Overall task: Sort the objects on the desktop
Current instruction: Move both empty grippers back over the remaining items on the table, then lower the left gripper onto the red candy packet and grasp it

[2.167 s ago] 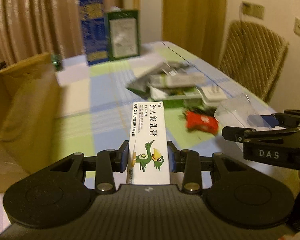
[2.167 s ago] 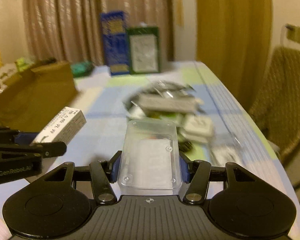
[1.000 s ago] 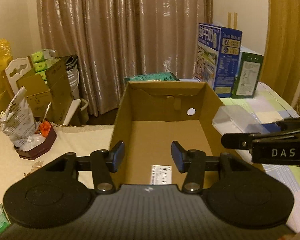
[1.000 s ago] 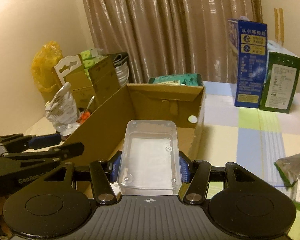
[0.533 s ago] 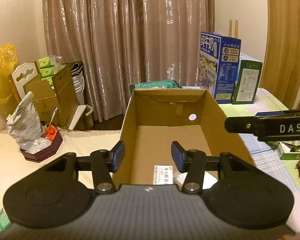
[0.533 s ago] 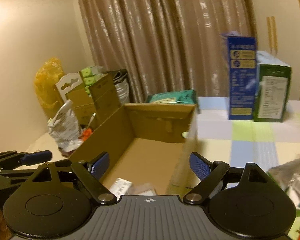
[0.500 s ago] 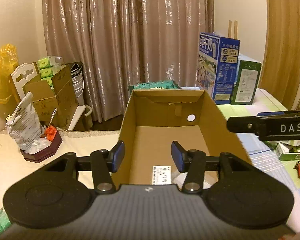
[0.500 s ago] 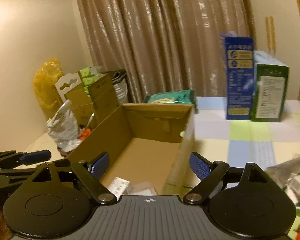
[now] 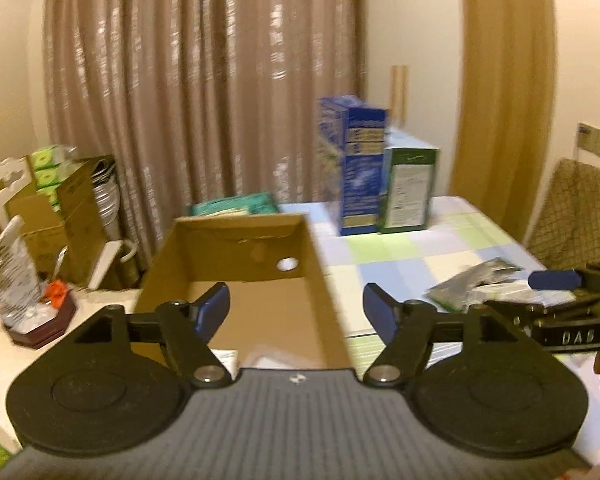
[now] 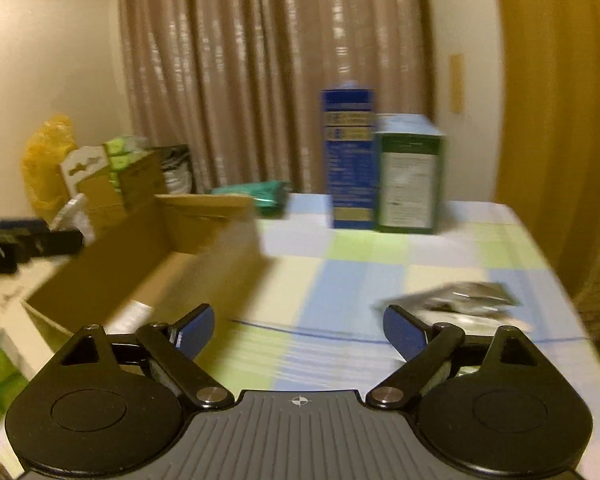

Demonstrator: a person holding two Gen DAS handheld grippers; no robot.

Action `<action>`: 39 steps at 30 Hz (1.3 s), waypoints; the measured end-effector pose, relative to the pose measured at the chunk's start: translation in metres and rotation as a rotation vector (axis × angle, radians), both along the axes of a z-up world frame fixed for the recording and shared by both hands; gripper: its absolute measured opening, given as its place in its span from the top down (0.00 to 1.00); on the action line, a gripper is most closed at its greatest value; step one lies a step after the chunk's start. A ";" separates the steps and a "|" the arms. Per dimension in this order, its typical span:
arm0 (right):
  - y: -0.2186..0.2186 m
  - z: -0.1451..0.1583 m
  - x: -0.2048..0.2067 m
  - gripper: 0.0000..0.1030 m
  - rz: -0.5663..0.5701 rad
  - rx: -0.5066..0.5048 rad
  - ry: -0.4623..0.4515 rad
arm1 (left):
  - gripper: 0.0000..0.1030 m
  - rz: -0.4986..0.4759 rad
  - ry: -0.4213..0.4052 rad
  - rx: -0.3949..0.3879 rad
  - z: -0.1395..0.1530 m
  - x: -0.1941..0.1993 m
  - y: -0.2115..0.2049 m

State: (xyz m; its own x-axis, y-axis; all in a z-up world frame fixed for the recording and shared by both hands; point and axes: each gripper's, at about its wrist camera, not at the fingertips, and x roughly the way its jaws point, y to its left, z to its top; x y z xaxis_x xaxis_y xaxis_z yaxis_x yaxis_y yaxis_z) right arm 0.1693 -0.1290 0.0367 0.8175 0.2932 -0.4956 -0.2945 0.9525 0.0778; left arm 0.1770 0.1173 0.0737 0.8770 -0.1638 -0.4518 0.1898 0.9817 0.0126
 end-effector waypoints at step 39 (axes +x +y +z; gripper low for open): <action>-0.188 -0.127 -0.022 0.29 -0.200 -0.192 0.124 | 0.06 -0.506 0.205 0.085 -0.165 0.039 -0.266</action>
